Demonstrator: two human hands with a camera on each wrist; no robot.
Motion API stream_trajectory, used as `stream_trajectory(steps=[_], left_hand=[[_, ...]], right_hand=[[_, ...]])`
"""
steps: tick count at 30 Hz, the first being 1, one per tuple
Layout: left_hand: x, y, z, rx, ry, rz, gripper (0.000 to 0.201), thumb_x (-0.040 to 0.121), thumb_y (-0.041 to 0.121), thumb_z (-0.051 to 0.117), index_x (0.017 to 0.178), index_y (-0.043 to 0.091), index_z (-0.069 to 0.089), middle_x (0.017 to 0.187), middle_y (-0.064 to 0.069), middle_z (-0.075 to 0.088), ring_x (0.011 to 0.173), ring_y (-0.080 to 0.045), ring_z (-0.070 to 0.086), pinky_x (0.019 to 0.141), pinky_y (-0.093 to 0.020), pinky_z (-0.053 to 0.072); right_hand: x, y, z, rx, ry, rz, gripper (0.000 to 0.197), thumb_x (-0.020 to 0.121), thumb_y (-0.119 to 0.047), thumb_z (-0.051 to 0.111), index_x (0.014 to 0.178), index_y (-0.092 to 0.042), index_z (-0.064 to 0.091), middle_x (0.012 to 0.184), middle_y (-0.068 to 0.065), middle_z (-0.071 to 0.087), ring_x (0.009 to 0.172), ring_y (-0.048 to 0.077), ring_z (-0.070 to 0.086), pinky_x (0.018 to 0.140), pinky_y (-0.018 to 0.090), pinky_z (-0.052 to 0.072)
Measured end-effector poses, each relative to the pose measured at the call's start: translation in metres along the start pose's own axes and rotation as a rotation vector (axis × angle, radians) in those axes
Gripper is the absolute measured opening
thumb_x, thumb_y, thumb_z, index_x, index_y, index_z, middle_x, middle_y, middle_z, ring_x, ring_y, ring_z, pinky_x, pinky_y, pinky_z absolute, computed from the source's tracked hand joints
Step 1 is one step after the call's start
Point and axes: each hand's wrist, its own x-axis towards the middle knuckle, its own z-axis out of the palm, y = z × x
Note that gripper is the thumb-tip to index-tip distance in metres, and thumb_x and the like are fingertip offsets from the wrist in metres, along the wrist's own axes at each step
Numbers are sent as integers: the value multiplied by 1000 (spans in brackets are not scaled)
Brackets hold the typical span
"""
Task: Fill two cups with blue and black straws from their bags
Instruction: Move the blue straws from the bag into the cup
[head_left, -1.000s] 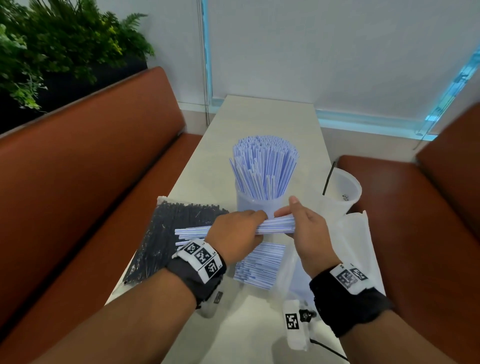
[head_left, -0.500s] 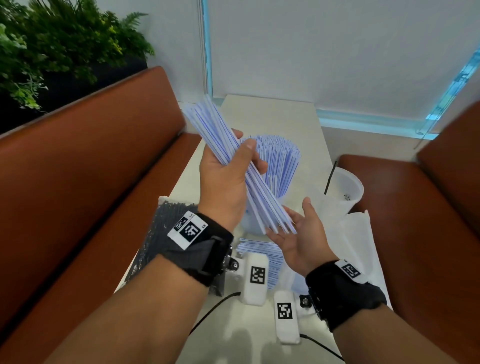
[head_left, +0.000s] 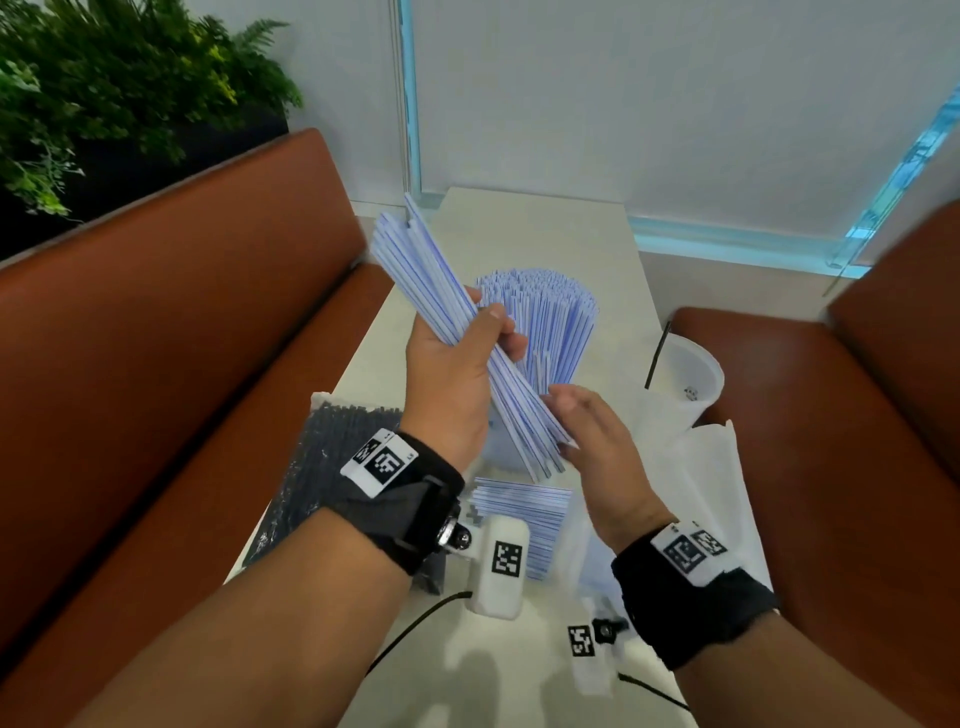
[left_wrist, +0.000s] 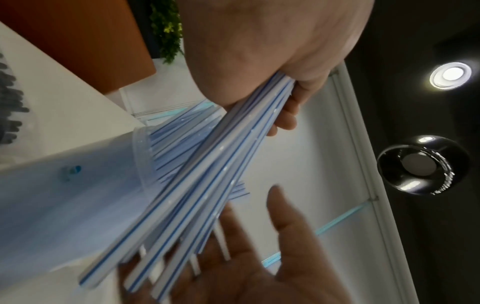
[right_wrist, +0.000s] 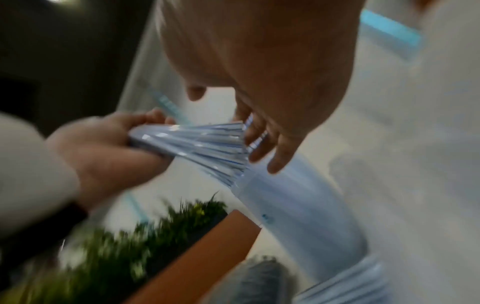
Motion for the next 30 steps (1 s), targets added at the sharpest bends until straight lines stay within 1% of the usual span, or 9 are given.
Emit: stream_trajectory(steps=[3, 5, 8, 12, 16, 19, 22, 25, 30], left_hand=[[-6, -4, -1, 37, -2, -39, 14, 96, 0, 62, 96, 13, 56, 77, -11, 59, 68, -26, 59, 74, -40, 54], [-12, -6, 0, 66, -30, -77, 12, 96, 0, 62, 96, 11, 58, 73, -9, 61, 67, -25, 61, 73, -39, 56], [-6, 4, -3, 52, -30, -65, 15, 92, 2, 66, 97, 14, 60, 77, -11, 62, 68, -26, 63, 72, -37, 56], [3, 12, -2, 117, -113, -26, 14, 90, 5, 65, 100, 14, 60, 74, -9, 61, 65, -25, 62, 71, -39, 55], [17, 26, 0, 225, -154, 52, 11, 93, 2, 59, 88, 12, 57, 68, -6, 57, 59, -25, 57, 64, -38, 52], [43, 44, 3, 194, -98, 134, 13, 95, -3, 55, 89, 8, 52, 66, -6, 55, 56, -23, 53, 59, -36, 49], [59, 52, 14, 171, -70, 131, 16, 96, -3, 55, 89, 11, 50, 67, -5, 54, 58, -20, 53, 60, -35, 49], [71, 55, 25, 121, 15, 197, 17, 95, -1, 55, 87, 13, 49, 66, -3, 55, 58, -19, 55, 62, -34, 49], [85, 38, 27, 208, 81, 316, 14, 91, 3, 59, 84, 13, 52, 66, 0, 56, 58, -17, 56, 63, -33, 53]], right_hand=[[-1, 6, -1, -413, -279, -174, 43, 81, -37, 79, 120, -36, 59, 106, -14, 70, 99, 4, 67, 88, 26, 55], [0, 10, 3, -644, -243, -159, 20, 86, -42, 72, 98, -36, 57, 80, -10, 65, 68, 4, 60, 67, 28, 51], [2, 21, -3, -784, -148, -137, 24, 91, -45, 62, 81, -28, 47, 61, -6, 51, 49, 7, 44, 50, 24, 38], [2, 28, 0, -845, -161, -152, 27, 94, -45, 60, 84, -24, 47, 64, -4, 52, 53, 8, 47, 51, 23, 37], [14, 16, -13, -1082, -343, -114, 46, 83, -44, 75, 120, -30, 51, 95, -10, 54, 87, 9, 55, 75, 30, 47], [28, 5, -25, -1170, -257, -143, 59, 85, -37, 66, 136, -40, 38, 87, -14, 52, 81, 11, 56, 68, 31, 41], [48, 0, -23, -1288, -130, -125, 42, 93, -46, 53, 132, -37, 40, 70, -13, 53, 70, 15, 58, 57, 31, 38], [64, 3, -20, -1388, -173, -4, 32, 99, -55, 42, 121, -32, 48, 86, -8, 57, 79, 21, 55, 61, 32, 36], [74, 13, -20, -1354, -212, -19, 29, 104, -50, 36, 97, -24, 49, 74, -3, 58, 72, 21, 57, 52, 31, 33]])
